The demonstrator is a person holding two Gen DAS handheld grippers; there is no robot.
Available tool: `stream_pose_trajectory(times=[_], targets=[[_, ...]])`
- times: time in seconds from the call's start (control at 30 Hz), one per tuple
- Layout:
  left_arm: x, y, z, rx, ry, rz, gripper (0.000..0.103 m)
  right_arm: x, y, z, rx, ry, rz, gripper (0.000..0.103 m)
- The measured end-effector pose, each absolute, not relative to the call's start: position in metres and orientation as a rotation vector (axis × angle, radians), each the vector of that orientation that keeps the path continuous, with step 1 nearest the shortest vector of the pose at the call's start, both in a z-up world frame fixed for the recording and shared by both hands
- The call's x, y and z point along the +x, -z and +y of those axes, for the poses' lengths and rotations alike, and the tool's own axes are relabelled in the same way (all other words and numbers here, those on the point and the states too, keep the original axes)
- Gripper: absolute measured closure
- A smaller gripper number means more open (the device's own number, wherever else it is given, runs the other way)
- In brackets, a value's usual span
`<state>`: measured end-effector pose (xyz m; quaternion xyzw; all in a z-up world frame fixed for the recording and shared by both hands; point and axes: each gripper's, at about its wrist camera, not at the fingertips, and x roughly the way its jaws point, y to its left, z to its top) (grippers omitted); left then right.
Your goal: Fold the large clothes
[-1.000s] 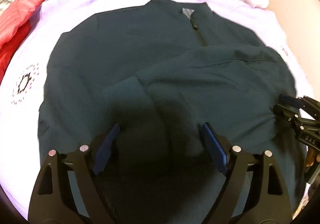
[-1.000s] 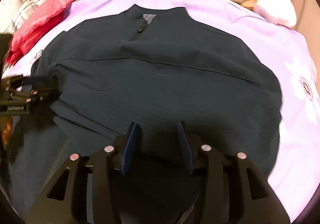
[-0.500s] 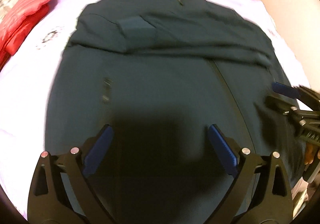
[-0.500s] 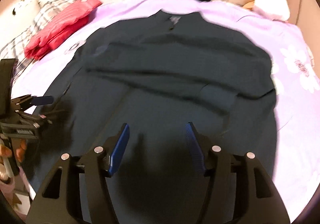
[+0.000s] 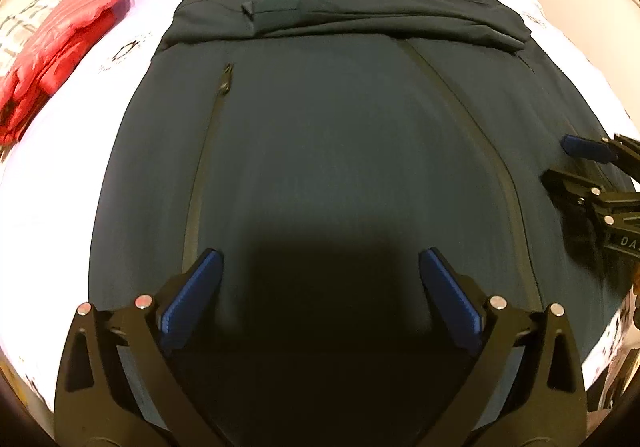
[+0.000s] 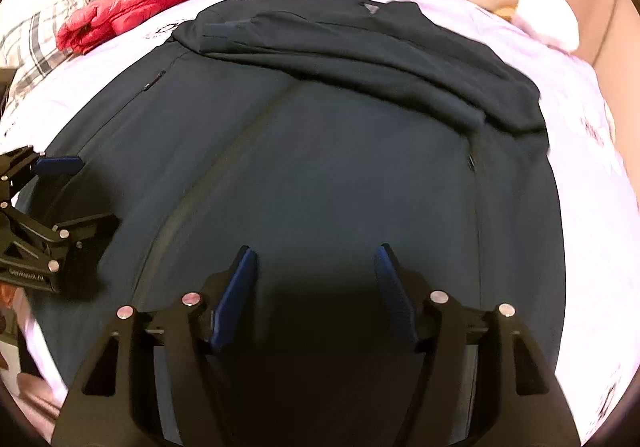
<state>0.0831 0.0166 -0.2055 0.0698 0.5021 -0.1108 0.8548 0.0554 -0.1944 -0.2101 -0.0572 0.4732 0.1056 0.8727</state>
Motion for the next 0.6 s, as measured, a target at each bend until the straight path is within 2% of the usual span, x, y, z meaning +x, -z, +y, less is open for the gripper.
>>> stream_pose_trajectory(times=[0.2, 0.6], targets=[[0.064, 0.204, 0.026, 0.139, 0.224, 1.044, 0.002, 0.025, 0.213, -0.213, -0.077, -0.209, 1.001, 0.033], [0.041, 0.203, 0.040, 0.106, 0.225, 1.037, 0.002, -0.015, 0.211, -0.240, -0.038, -0.167, 1.003, 0.033]])
